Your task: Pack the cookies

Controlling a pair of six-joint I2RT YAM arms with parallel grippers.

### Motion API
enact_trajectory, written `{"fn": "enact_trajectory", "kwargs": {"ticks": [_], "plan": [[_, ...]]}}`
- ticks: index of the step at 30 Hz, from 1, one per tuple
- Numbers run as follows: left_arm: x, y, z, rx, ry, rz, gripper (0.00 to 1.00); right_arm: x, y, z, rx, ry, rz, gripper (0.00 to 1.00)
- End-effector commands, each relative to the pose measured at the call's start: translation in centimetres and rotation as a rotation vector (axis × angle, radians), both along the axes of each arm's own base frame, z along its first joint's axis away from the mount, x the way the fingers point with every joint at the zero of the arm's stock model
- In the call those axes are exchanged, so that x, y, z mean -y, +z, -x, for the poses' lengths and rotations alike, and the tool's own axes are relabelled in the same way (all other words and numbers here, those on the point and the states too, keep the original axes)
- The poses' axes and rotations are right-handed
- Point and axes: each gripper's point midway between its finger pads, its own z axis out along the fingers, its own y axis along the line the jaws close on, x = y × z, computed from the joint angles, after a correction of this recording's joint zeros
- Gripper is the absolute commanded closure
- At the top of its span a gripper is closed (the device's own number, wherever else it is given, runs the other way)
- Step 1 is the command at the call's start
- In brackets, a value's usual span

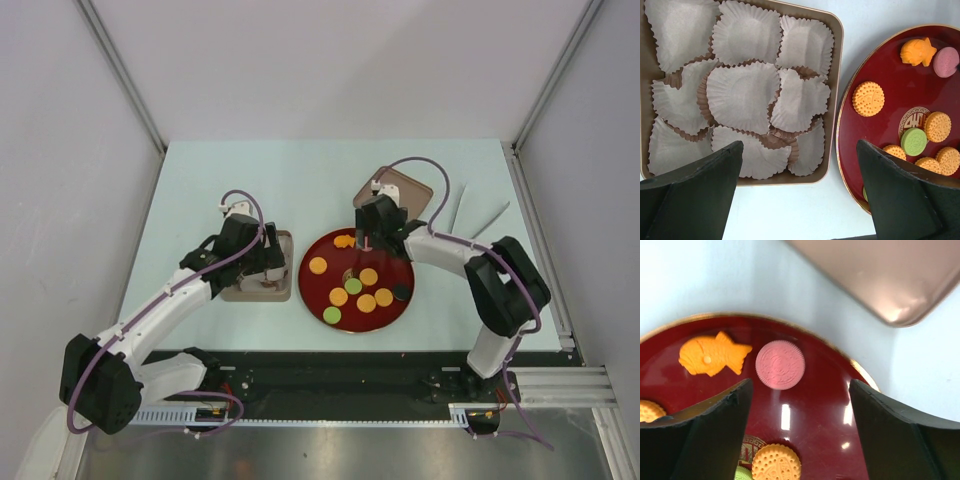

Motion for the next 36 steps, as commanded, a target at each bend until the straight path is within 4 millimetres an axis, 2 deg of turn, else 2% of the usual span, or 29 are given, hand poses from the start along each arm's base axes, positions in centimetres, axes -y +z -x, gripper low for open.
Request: {"fn": "enact_trajectory", "kwargs": {"ticks": [1,3,4,6,7,10,12,19,23,30,34,36], "plan": [[0.7,1.1,-0.6,0.028,-0.005,0.024,0.0,3.6,6.1,-2.6,0.134,-0.165,-0.108,0.13],[0.7,1.2,-0.6,0.026,-0.005,0.023,0.0,6.8,6.6,-3.0,0.139,-0.281,-0.09,0.12],[0.7,1.2,-0.6,0.028,-0.008,0.026,0.0,10.3,6.5,-3.3,0.119,-0.38,-0.086,0.12],[0.9,1.2,-0.5,0.026,-0.013,0.034,0.0,13.8,5.9,-3.2,0.086,-0.516,-0.137,0.13],[0.9,1.3,-0.4,0.028,-0.016,0.039,0.0,16.9,5.3,-2.7,0.064,-0.598,-0.153,0.14],[1.3,1.3,-0.4,0.027,-0.028,0.052,0.0,20.3,4.8,-1.8,0.063,-0.691,-0.168,0.16],[1.4,1.2,-0.5,0.022,-0.033,0.057,0.0,21.6,5.1,-1.2,0.076,-0.705,-0.102,0.16],[2.2,1.2,-0.3,0.014,-0.062,0.087,0.0,22.5,2.7,-0.4,0.031,-0.729,-0.036,0.12],[2.1,1.1,0.0,0.011,-0.062,0.083,0.0,23.4,1.3,-0.6,0.002,-0.761,0.008,0.02],[2.2,1.0,0.0,0.009,-0.066,0.092,0.0,24.6,-1.7,-1.9,-0.078,-0.785,-0.003,0.0],[2.3,0.7,0.0,-0.005,-0.068,0.088,0.0,25.0,-1.1,-3.8,-0.055,-0.79,0.008,0.0],[2.2,0.6,0.0,-0.008,-0.067,0.083,0.0,25.1,-1.7,-4.1,-0.08,-0.784,0.021,0.01]]}}
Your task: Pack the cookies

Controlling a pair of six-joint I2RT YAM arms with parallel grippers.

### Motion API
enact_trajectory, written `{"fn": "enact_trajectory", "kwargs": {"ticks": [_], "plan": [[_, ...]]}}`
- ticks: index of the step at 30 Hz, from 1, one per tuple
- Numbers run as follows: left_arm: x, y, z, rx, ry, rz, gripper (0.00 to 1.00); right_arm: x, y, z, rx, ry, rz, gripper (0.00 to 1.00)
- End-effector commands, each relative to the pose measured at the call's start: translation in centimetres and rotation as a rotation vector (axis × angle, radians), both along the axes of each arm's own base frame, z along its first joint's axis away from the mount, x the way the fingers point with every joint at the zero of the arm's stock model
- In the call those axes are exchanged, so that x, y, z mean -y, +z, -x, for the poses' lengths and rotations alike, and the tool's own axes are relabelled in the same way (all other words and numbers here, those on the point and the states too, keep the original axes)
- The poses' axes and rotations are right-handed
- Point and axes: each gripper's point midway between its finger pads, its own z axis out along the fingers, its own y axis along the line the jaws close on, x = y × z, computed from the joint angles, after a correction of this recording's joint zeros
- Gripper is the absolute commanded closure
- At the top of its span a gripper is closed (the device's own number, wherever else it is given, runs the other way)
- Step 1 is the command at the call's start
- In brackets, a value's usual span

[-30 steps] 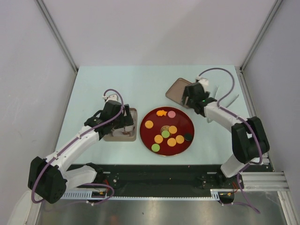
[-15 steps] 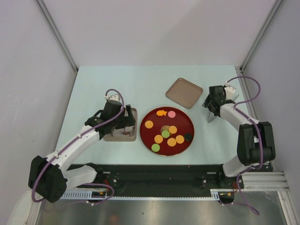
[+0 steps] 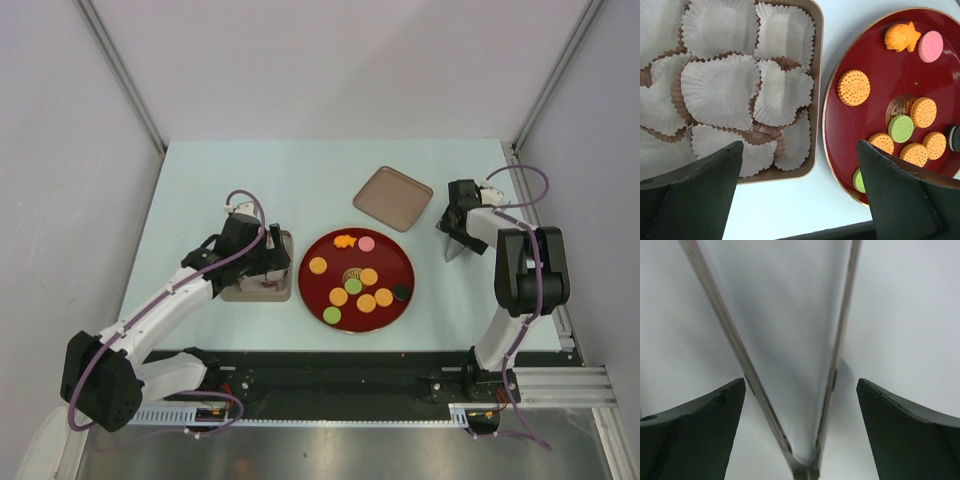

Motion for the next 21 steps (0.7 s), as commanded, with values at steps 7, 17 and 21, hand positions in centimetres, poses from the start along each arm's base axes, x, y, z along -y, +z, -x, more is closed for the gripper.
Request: {"fn": "enact_trajectory", "kwargs": {"ticks": [7,17,21], "plan": [[0.8,0.7,-0.4,0.017,-0.009,0.033,0.0,-0.1,-0.9,-2.9,-0.062,0.03,-0.039,0.12],[1.3,0.8,-0.2,0.013,-0.025,0.06,0.0,-0.5,-2.4,-0.4,-0.136,0.05,-0.068,0.52],[1.2,0.8,-0.2,0.014,-0.022,0.056,0.0,-0.8,-1.8,0.4,-0.113,0.055,-0.076,0.61]]}}
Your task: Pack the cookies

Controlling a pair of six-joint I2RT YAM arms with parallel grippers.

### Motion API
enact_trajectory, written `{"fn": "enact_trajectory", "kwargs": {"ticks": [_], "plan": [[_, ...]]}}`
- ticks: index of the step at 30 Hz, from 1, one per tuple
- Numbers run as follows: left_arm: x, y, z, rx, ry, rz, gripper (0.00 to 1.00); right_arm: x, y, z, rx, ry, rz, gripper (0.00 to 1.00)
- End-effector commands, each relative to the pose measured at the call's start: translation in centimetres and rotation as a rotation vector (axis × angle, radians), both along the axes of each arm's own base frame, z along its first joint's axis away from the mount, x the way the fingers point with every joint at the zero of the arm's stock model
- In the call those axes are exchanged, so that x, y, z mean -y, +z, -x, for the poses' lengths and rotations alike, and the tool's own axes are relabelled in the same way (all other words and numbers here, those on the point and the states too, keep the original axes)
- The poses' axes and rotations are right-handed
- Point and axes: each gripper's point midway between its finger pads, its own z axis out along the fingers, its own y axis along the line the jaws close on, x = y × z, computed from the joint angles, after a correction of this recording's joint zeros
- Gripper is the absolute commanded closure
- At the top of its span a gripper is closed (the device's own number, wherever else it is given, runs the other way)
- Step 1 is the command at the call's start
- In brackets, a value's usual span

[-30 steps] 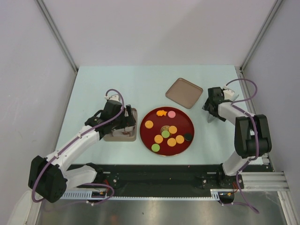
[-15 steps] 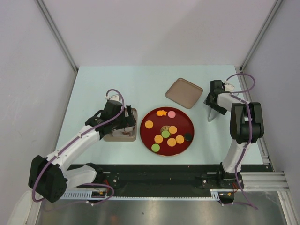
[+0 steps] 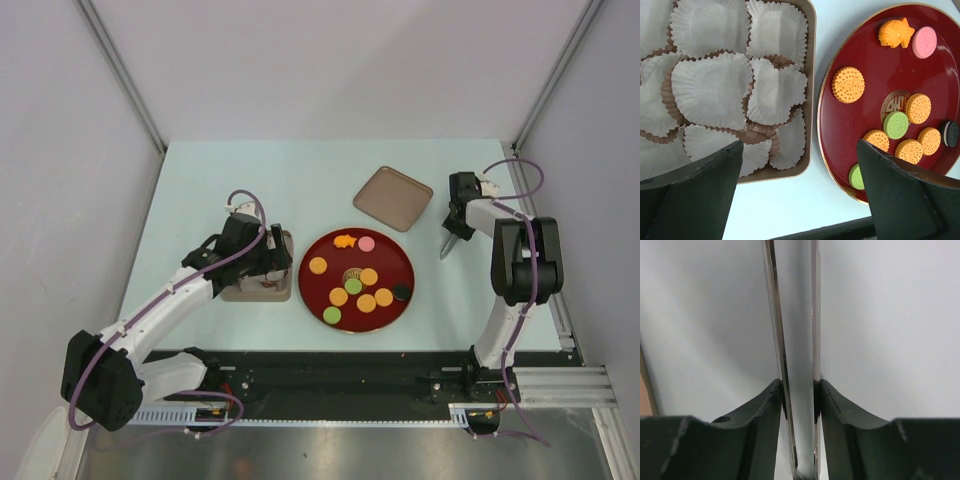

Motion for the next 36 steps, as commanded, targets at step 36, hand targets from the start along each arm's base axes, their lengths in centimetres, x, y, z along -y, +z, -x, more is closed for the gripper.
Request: {"fn": "enact_trajectory", "kwargs": {"ticks": [36], "plan": [[0.8,0.2,0.1,0.019,0.013,-0.018,0.0,-21.9,14.6,16.9,0.2,0.826,-0.154,0.58]]}}
